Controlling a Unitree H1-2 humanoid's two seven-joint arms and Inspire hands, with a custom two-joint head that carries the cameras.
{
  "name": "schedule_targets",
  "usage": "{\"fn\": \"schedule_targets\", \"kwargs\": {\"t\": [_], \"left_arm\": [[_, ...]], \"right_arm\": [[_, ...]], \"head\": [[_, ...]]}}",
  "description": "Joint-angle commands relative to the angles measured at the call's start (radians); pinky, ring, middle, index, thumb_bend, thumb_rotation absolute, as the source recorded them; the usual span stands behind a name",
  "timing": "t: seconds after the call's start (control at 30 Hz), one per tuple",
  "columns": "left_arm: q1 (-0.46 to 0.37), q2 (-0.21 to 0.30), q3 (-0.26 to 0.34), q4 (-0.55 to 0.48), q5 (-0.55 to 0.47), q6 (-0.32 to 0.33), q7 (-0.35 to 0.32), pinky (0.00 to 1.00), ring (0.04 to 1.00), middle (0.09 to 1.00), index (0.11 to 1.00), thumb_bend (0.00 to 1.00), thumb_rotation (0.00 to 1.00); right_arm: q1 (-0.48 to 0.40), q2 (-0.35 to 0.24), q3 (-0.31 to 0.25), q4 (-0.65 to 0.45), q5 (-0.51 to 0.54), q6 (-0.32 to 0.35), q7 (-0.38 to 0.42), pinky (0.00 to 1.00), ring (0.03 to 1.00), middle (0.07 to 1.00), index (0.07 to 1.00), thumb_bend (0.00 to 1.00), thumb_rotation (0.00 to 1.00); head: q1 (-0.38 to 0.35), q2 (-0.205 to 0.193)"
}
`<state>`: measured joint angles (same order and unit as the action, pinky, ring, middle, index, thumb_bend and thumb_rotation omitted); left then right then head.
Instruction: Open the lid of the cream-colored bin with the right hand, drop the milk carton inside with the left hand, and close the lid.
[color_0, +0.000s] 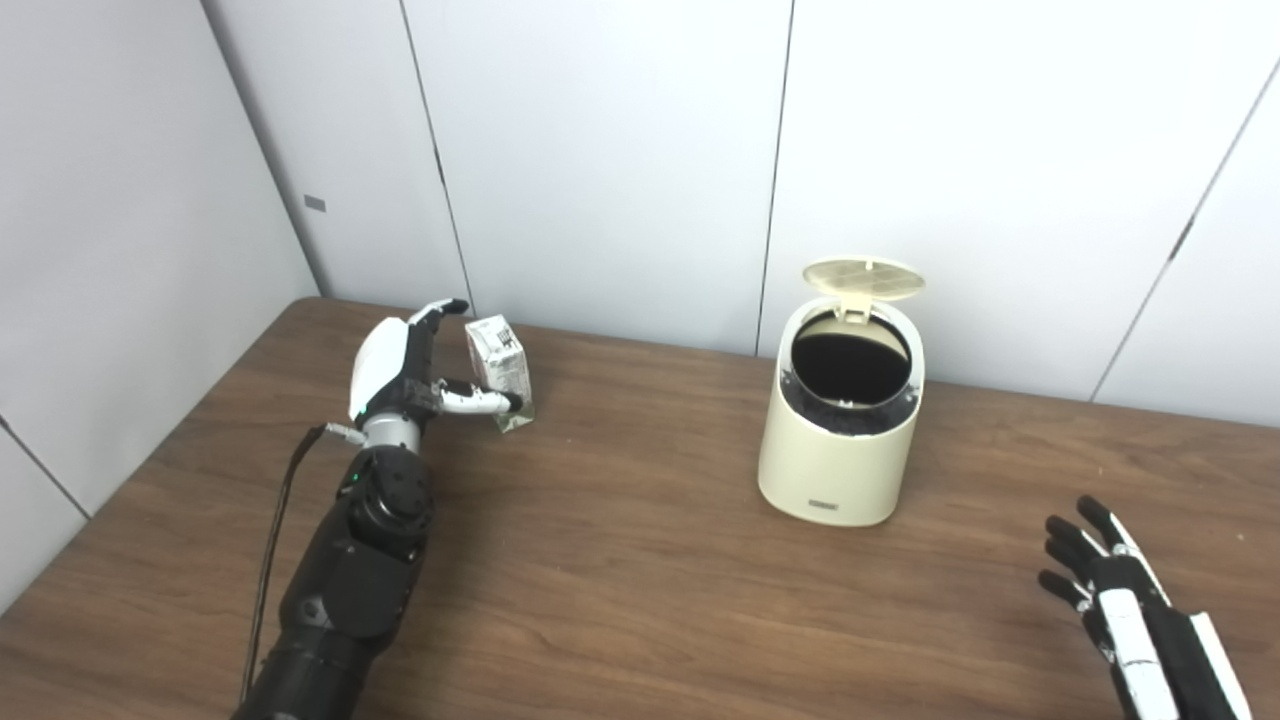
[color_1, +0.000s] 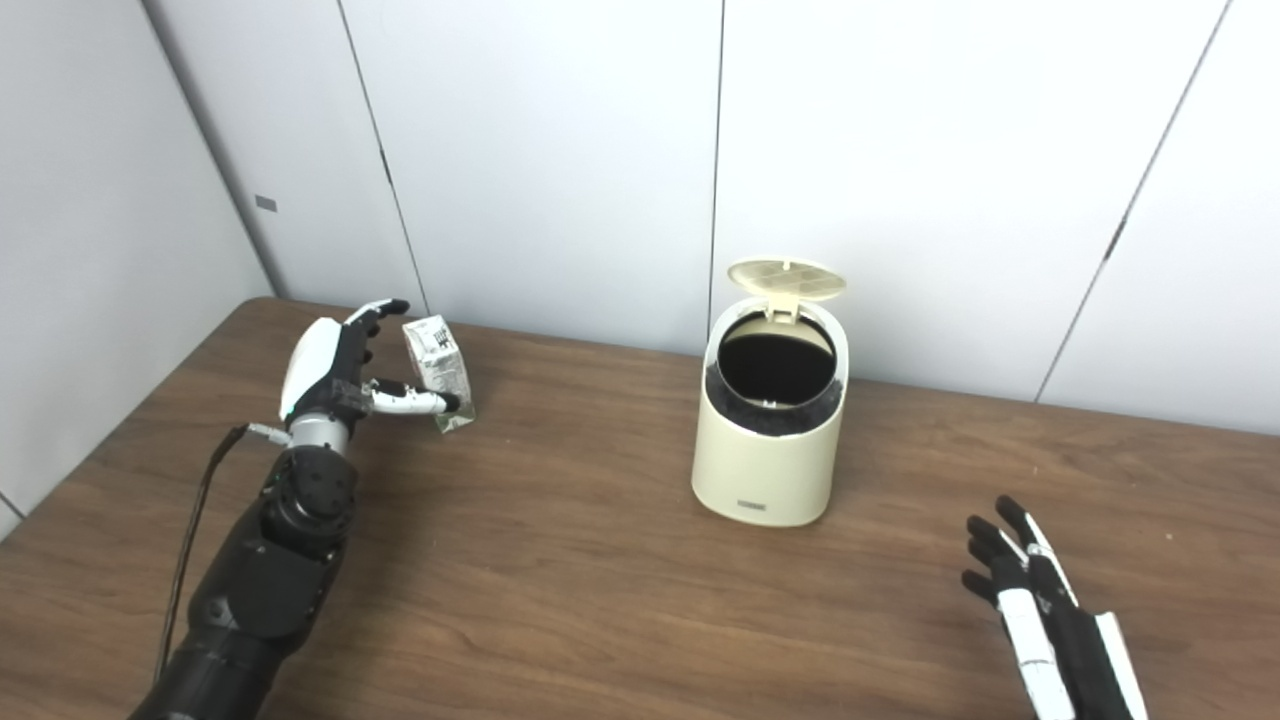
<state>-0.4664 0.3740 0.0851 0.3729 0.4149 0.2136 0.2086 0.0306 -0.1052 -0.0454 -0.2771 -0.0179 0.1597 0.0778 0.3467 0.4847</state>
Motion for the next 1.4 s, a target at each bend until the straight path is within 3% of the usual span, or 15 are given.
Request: {"fn": "schedule_targets", "kwargs": {"t": [0.0, 0.2, 0.3, 0.33, 0.43, 0.5, 0.9, 1.03, 1.1, 1.37], "left_arm": [[-0.054, 0.021, 0.009, -0.012, -0.015, -0.018, 0.009, 0.59, 0.732, 0.842, 0.786, 0.89, 0.01], [-0.054, -0.004, 0.048, -0.013, -0.103, -0.030, 0.017, 0.52, 0.583, 0.644, 0.660, 0.81, 0.00], [-0.057, -0.006, 0.062, -0.011, -0.144, -0.019, 0.003, 0.52, 0.544, 0.508, 0.575, 0.59, 0.00], [-0.057, -0.007, 0.065, -0.013, -0.152, -0.015, 0.000, 0.51, 0.546, 0.502, 0.525, 0.55, 0.00], [-0.055, -0.012, 0.075, -0.023, -0.182, -0.010, -0.009, 0.47, 0.511, 0.495, 0.493, 0.52, 0.00], [-0.054, -0.011, 0.072, -0.031, -0.186, 0.002, -0.018, 0.44, 0.446, 0.487, 0.499, 0.51, 0.00], [-0.036, -0.009, 0.060, -0.077, -0.178, 0.007, -0.022, 0.41, 0.428, 0.499, 0.485, 0.50, 0.00], [-0.016, -0.026, 0.067, -0.164, -0.183, 0.022, -0.015, 0.42, 0.434, 0.485, 0.493, 0.50, 0.00], [-0.006, -0.045, 0.073, -0.224, -0.183, 0.035, -0.005, 0.42, 0.430, 0.487, 0.492, 0.50, 0.00], [0.017, -0.115, 0.046, -0.407, -0.135, -0.038, 0.021, 0.34, 0.376, 0.468, 0.525, 0.50, 0.00]], "right_arm": [[-0.010, -0.006, 0.004, -0.047, -0.006, -0.001, -0.005, 0.82, 0.885, 0.884, 0.943, 0.46, 0.89], [-0.005, -0.006, 0.011, -0.076, -0.027, 0.032, -0.004, 0.85, 0.889, 0.876, 0.940, 0.42, 0.90], [-0.004, -0.012, 0.013, -0.081, -0.030, 0.035, 0.001, 0.85, 0.883, 0.872, 0.941, 0.40, 0.87], [-0.004, -0.012, 0.013, -0.083, -0.032, 0.039, 0.001, 0.84, 0.881, 0.871, 0.943, 0.39, 0.87], [-0.005, -0.009, 0.012, -0.086, -0.030, 0.040, -0.002, 0.82, 0.874, 0.860, 0.935, 0.38, 0.84], [-0.004, -0.006, 0.010, -0.088, -0.026, 0.044, -0.003, 0.83, 0.876, 0.860, 0.936, 0.36, 0.83], [-0.005, -0.002, 0.014, -0.089, -0.039, 0.047, -0.009, 0.83, 0.865, 0.844, 0.923, 0.37, 0.88], [-0.006, 0.004, 0.012, -0.084, -0.027, 0.044, -0.009, 0.87, 0.888, 0.852, 0.921, 0.37, 0.87], [-0.006, 0.003, 0.019, -0.077, -0.053, 0.035, -0.017, 0.85, 0.874, 0.845, 0.918, 0.37, 0.87], [-0.009, 0.019, 0.022, -0.020, -0.030, -0.024, -0.020, 0.83, 0.869, 0.853, 0.926, 0.43, 0.84]], "head": [[0.001, 0.003], [-0.008, 0.010], [-0.010, 0.011], [-0.011, 0.012], [-0.014, 0.016], [-0.016, 0.016], [-0.048, 0.028], [-0.094, 0.037], [-0.132, 0.042], [-0.227, 0.054]]}}
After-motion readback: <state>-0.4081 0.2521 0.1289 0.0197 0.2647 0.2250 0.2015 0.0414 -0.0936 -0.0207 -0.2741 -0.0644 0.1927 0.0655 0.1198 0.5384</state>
